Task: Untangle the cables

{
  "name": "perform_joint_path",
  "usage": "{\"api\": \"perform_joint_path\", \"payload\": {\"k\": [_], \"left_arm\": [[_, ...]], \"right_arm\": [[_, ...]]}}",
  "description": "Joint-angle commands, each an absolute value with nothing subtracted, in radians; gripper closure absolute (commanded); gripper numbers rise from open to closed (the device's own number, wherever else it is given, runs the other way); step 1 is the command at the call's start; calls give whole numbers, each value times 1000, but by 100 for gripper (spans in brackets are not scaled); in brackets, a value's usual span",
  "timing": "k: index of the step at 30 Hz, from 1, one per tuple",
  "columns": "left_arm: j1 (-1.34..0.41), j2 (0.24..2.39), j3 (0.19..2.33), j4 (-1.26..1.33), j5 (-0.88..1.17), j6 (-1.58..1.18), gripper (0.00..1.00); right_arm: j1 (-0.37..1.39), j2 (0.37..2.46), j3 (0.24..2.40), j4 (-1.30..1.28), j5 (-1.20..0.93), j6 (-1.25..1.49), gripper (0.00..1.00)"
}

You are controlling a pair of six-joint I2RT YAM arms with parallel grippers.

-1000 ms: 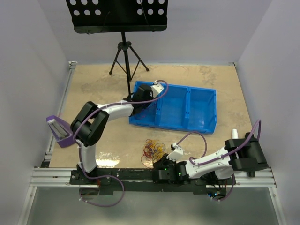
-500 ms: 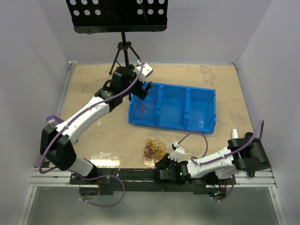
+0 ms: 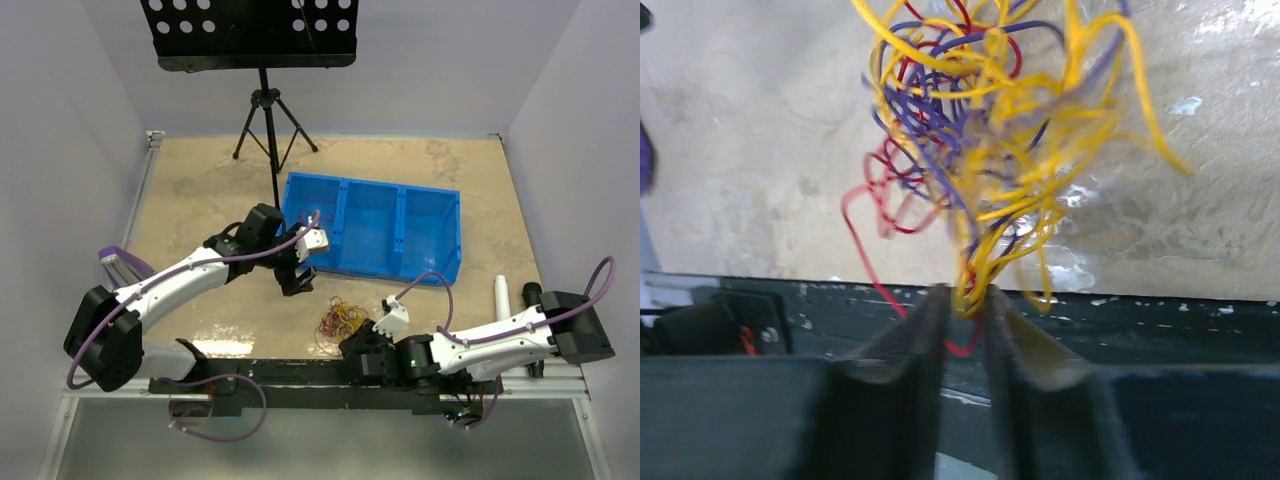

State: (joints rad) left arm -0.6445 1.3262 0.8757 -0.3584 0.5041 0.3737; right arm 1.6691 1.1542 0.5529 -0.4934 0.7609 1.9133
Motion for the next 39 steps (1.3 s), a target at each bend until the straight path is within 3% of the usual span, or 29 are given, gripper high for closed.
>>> {"api": "perform_joint_path", "payload": {"k": [1,3,5,15,30,33,39], "left_arm": [[-657,1333,876,-318,635,429,12],[-664,1344,873,-321,649,436,13],[-683,1345,871,-327,663,445,13],[-776,1394,827,-216,594,410,16],[-819,1612,902,-66,650,414,20],[-827,1623,902,-63,686,416,35],[-831,1606,884,-89,693,443,87]], "right_arm": [[1675,1180,539,-470,709,1849,66],[1675,1192,522,-405,664,1794,56],[1675,1201,518,-368,615,1758,53],[1675,970,649,-742,683,1868,59],[1672,943,528,-758,748,2014,57],[1666,927,528,-753,790,2026,57],[1623,1041,575,-700,799,1924,57]]}}
